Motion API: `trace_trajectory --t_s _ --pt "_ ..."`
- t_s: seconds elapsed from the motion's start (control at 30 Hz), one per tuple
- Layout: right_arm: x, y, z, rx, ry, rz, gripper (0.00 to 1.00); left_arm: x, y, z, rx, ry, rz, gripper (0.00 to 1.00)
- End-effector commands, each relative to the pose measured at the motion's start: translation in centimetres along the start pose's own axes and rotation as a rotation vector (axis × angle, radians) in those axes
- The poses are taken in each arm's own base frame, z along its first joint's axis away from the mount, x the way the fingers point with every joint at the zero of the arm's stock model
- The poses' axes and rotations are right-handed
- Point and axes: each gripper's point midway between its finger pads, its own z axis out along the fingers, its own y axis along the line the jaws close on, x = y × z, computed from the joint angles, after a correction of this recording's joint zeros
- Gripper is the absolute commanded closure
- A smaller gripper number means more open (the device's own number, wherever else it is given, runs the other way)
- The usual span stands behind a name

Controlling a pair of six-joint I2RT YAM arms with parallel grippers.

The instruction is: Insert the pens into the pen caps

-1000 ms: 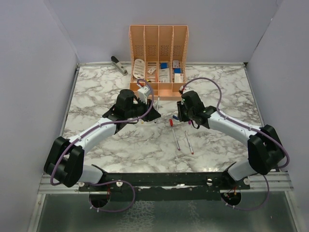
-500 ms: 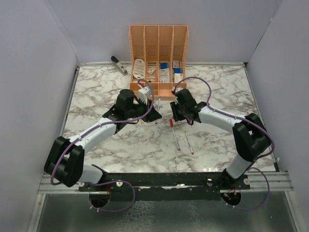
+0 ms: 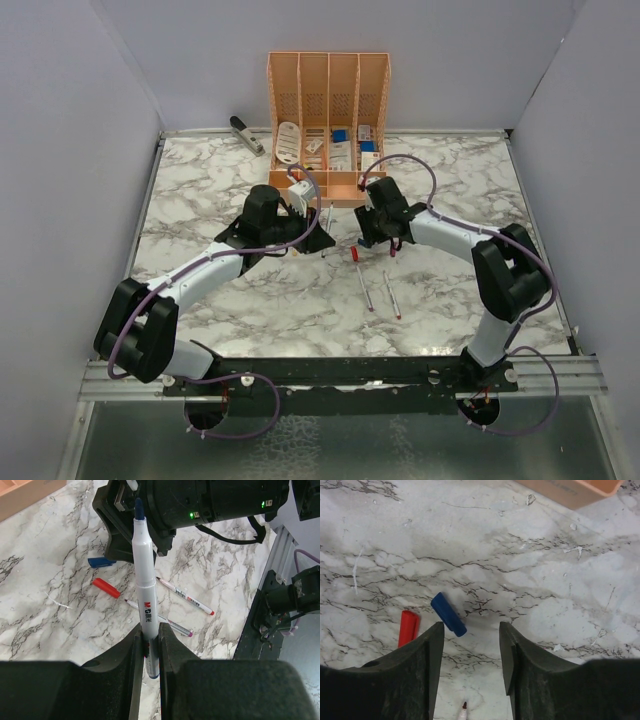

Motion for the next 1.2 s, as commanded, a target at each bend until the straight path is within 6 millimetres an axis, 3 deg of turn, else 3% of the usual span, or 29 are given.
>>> trace_trajectory --t_s 0.0,0.23,0.6,1.17 --pt "-0.8 -0.1 0.4 -0.039 -0.006 -0.042 0.5 -1.1 -0.5 0.1 0.034 -0.019 0.035 1.0" --pt "-1.2 1.1 0.0 -0.117 -0.036 -0.069 0.5 -1.3 -0.3 0.2 0.027 -0.021 0.031 1.0" --pt "-1.0 2.4 0.2 -0.194 -0.039 -0.101 0.57 -1.5 -0.1 0.4 0.03 -0.023 0.028 1.0" --pt "-0.3 1.9 2.5 -0.164 -0.003 -0.124 0.58 -1.8 0.2 0.1 0.032 -0.035 0.024 1.0"
